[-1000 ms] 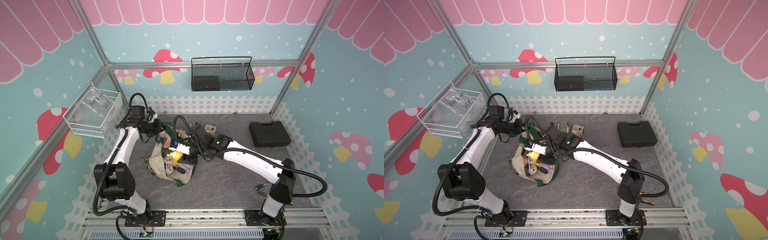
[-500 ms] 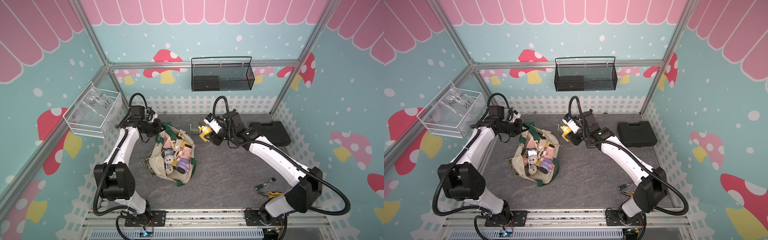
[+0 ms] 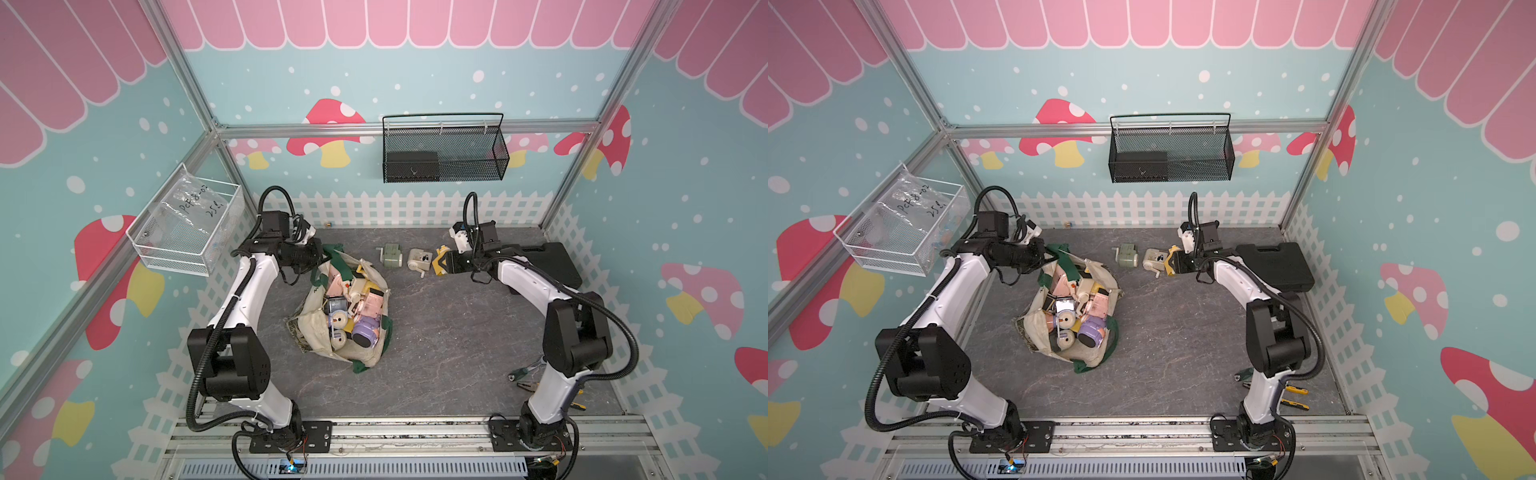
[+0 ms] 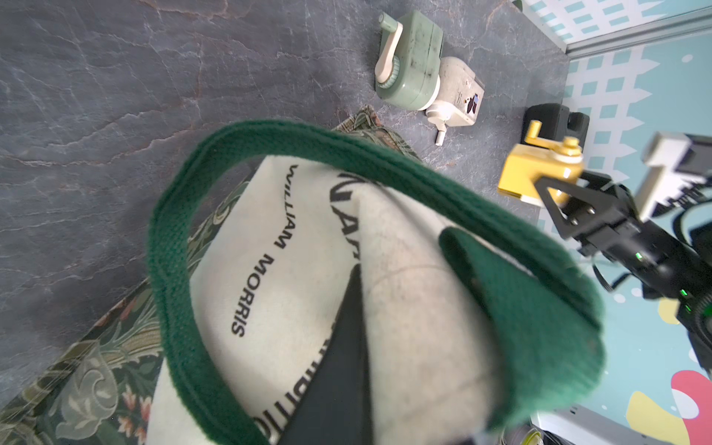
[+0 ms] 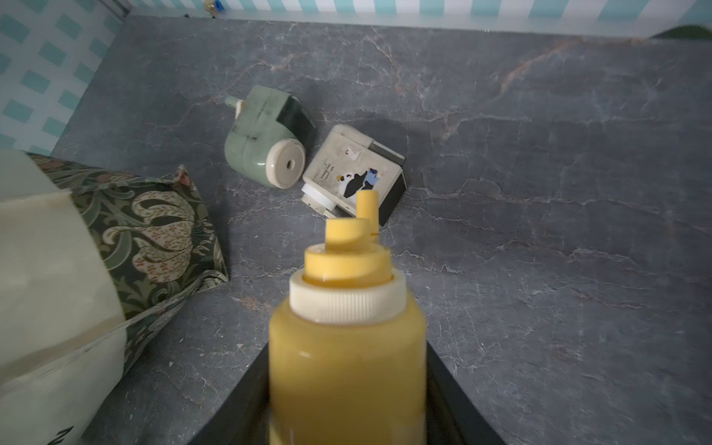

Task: Take out the pencil sharpeners from the tote bags
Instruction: Place the pencil sharpener at the center of the board.

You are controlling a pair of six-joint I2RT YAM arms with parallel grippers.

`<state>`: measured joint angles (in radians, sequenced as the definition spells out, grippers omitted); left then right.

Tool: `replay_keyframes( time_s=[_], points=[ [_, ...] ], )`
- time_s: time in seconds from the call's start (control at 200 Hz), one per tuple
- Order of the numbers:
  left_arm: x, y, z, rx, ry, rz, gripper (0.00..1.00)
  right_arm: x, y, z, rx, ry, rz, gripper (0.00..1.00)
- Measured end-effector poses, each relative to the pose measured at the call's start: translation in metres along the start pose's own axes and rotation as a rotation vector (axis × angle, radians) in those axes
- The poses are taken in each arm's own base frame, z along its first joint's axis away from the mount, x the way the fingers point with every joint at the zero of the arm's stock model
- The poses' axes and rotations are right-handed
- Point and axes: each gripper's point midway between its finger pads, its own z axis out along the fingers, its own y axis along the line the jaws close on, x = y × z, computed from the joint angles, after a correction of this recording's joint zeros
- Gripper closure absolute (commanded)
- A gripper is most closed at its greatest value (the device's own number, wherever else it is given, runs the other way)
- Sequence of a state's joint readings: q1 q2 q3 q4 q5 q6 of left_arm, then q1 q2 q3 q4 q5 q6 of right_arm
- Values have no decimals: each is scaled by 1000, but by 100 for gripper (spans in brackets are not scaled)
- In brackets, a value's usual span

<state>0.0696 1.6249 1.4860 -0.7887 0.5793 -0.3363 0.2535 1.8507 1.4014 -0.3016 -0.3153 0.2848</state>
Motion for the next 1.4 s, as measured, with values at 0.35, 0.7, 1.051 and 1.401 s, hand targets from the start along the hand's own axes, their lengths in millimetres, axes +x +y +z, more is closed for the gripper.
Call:
replay_keyframes(
  time_s=[0.35,0.7,1.051,1.401],
  points=[
    [0,0,0,0,0,0,100,-7,-41,56,-71,20,193,71],
    [0,0,0,0,-1,-1,100,-27,-34,85,-178,5,249,73],
    [0,0,0,0,-1,-1,100,-32,-8,110,-247,21,235,63],
    [0,0,0,0,0,-1,100,-32,-6,109,-261,25,234,39]
  ],
)
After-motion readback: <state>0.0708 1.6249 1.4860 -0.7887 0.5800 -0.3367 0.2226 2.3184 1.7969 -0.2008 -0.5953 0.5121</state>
